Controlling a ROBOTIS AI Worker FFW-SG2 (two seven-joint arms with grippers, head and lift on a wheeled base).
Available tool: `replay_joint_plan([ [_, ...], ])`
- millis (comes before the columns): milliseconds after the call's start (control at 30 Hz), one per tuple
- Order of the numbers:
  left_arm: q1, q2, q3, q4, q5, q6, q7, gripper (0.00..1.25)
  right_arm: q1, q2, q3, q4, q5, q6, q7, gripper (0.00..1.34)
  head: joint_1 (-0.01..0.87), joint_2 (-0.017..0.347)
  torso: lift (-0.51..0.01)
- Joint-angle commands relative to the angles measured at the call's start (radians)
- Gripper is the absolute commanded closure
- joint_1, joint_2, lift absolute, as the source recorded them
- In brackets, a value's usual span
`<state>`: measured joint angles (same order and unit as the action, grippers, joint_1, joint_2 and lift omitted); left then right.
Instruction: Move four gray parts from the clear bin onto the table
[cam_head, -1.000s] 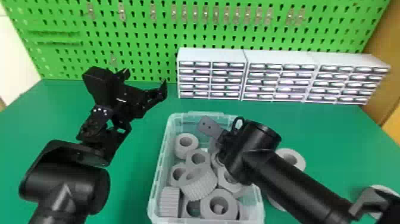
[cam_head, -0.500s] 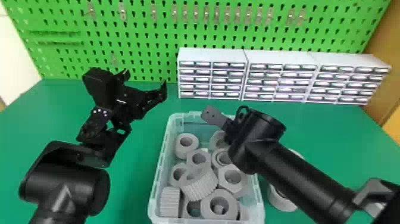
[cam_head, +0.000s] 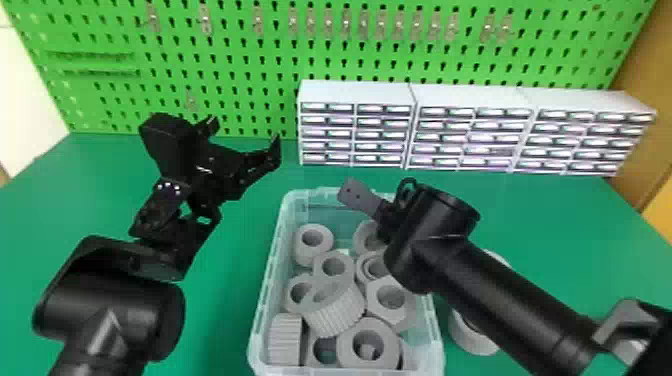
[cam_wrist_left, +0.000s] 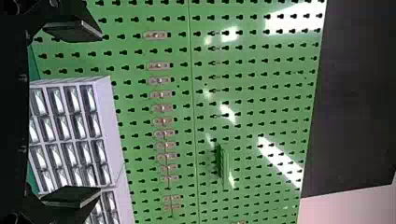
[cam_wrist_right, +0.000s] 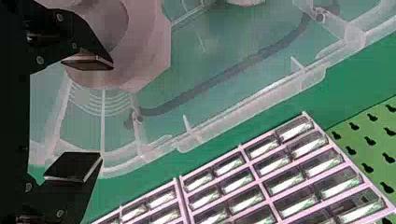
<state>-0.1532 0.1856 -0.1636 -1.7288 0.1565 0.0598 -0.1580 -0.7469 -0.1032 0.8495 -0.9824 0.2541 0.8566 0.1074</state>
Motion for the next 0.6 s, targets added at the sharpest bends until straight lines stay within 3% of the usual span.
replay_joint_plan([
  [0, 0.0, 0.0, 0.0, 0.0, 0.0, 0.0, -0.001, 0.12, 0.0, 0.01, 0.005, -0.001, -0.013, -0.002, 0.0, 0.52, 0.678, 0.034, -0.05],
  [200, -0.003, 0.0, -0.002, 0.003, 0.0, 0.0, -0.001, 0.12, 0.001, 0.016, 0.029, -0.001, -0.027, -0.016, 0.0, 0.52, 0.678, 0.034, -0.05],
  [567, -0.008, 0.0, -0.002, 0.003, 0.0, 0.0, -0.005, 0.12, -0.009, 0.0, 0.022, 0.016, -0.029, -0.036, 0.0, 0.52, 0.678, 0.034, -0.05],
])
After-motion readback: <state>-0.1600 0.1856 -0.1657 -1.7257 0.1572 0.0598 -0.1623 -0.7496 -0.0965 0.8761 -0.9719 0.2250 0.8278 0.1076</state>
